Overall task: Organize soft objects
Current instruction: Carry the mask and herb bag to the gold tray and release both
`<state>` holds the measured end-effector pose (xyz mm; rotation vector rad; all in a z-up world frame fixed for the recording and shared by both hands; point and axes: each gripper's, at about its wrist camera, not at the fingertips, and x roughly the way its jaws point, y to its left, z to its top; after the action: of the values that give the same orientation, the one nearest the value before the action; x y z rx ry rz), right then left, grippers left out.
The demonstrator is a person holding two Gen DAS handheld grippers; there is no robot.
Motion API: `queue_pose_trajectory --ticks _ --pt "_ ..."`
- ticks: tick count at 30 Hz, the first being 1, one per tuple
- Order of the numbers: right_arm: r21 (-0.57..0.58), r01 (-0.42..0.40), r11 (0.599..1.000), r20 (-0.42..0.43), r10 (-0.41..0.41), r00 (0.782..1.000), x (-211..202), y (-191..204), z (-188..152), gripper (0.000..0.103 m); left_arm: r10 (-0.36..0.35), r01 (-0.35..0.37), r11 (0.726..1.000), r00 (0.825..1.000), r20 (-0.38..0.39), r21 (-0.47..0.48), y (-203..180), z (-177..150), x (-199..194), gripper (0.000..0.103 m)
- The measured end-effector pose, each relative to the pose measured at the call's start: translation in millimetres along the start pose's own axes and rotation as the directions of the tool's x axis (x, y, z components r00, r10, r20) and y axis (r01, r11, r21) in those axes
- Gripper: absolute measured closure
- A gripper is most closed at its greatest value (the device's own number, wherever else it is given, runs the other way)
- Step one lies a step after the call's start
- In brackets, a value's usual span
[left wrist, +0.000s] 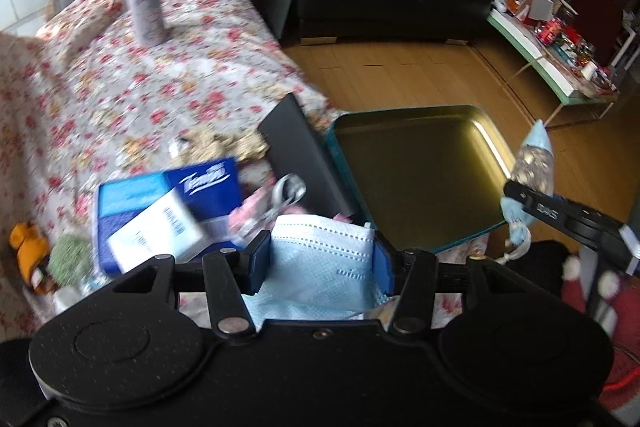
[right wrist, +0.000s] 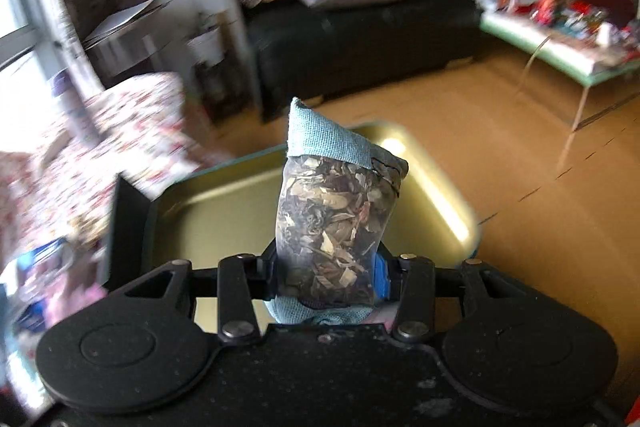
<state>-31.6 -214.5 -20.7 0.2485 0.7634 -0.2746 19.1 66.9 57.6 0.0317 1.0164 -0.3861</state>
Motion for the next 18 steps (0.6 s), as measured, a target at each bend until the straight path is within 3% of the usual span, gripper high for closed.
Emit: queue_pose_trajectory --ticks 3,10,18 --pt "-0.033 0.055 0.998 0.041 -0.053 0.998 15.5 -2.9 8.1 0.060 -0.014 0.014 1.000 1.000 -0.001 0.007 -15.1 14.8 9.6 0.053" --pt "0.016 0.039 0.999 0.109 -0.041 0.993 35.1 -11.1 25.6 0.060 -0.013 0.013 1.000 1.000 -0.005 0.008 -52.7 45.9 46.9 0.053" --pt "0.089 0.038 0.995 0.136 -0.050 0.989 39.2 -24.6 25.6 0.059 0.031 -0.031 0.999 0.999 -0.036 0.013 -86.7 58.4 92.0 0.053"
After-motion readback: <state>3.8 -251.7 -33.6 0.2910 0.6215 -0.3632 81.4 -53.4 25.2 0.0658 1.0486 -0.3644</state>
